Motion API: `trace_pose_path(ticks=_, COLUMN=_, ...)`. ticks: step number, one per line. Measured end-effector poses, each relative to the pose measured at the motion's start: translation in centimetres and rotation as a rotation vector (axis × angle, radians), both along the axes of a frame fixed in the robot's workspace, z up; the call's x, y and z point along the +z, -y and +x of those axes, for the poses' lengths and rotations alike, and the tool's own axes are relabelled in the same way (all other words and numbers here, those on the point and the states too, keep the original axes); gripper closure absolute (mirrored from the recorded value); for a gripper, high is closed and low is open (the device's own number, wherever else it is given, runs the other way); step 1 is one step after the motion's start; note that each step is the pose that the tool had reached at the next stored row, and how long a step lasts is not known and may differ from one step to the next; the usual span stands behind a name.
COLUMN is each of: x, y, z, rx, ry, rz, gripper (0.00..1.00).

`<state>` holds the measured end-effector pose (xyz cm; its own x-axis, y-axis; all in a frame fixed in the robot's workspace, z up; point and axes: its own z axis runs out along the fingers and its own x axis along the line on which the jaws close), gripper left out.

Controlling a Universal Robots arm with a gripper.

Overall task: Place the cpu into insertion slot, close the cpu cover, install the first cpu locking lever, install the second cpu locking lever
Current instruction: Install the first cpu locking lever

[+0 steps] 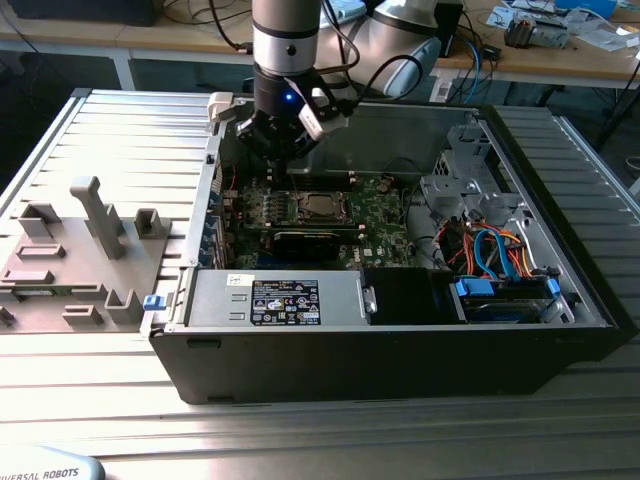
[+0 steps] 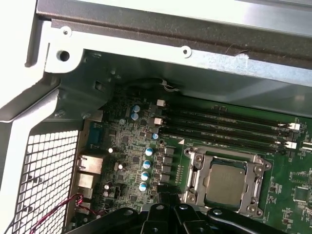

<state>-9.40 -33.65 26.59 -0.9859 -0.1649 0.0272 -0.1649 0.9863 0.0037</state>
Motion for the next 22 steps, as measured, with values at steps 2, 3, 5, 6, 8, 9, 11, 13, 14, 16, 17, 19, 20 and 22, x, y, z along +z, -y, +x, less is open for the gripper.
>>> trace_pose_path(ticks=2, x=0.00, y=0.00, z=-0.06, rx=0.000, ry=0.0001, rz=0.0001, gripper=0.89)
trace_pose_path(ticks=3, x=0.00, y=0.00, z=-0.10, rx=0.000, ry=0.0000, rz=0.0000, gripper=0.89)
trace_pose_path(ticks=5, x=0.00, y=0.00, z=-0.14, rx=0.000, ry=0.0000, rz=0.0001, gripper=0.89)
trace_pose_path(ticks=6, x=0.00, y=0.00, z=-0.17, rx=0.000, ry=0.0000, rz=0.0000, gripper=0.89)
trace_pose_path(ticks=8, x=0.00, y=0.00, z=-0.21, rx=0.000, ry=0.0001, rz=0.0001, gripper=0.89)
trace_pose_path(ticks=9, x=0.00, y=0.00, z=-0.24, rx=0.000, ry=0.0000, rz=0.0001, gripper=0.89)
trace_pose_path(ticks=11, x=0.00, y=0.00, z=-0.29, rx=0.000, ry=0.0000, rz=0.0001, gripper=0.89)
trace_pose_path(ticks=13, x=0.00, y=0.00, z=-0.34, rx=0.000, ry=0.0000, rz=0.0001, gripper=0.89)
trace_pose_path(ticks=14, x=0.00, y=0.00, z=-0.36, rx=0.000, ry=0.0000, rz=0.0000, gripper=0.89)
trace_pose_path(ticks=16, x=0.00, y=0.00, z=-0.40, rx=0.000, ry=0.0000, rz=0.0000, gripper=0.89)
trace_pose_path(ticks=17, x=0.00, y=0.00, z=-0.42, rx=0.000, ry=0.0000, rz=0.0000, gripper=0.89)
trace_pose_path(ticks=19, x=0.00, y=0.00, z=-0.46, rx=0.000, ry=0.0000, rz=0.0001, gripper=0.89)
trace_pose_path(ticks=20, x=0.00, y=0.00, z=-0.48, rx=0.000, ry=0.0000, rz=0.0001, gripper=0.89)
trace_pose_path(ticks=22, x=0.00, y=0.00, z=-0.52, rx=0.000, ry=0.0000, rz=0.0000, gripper=0.89)
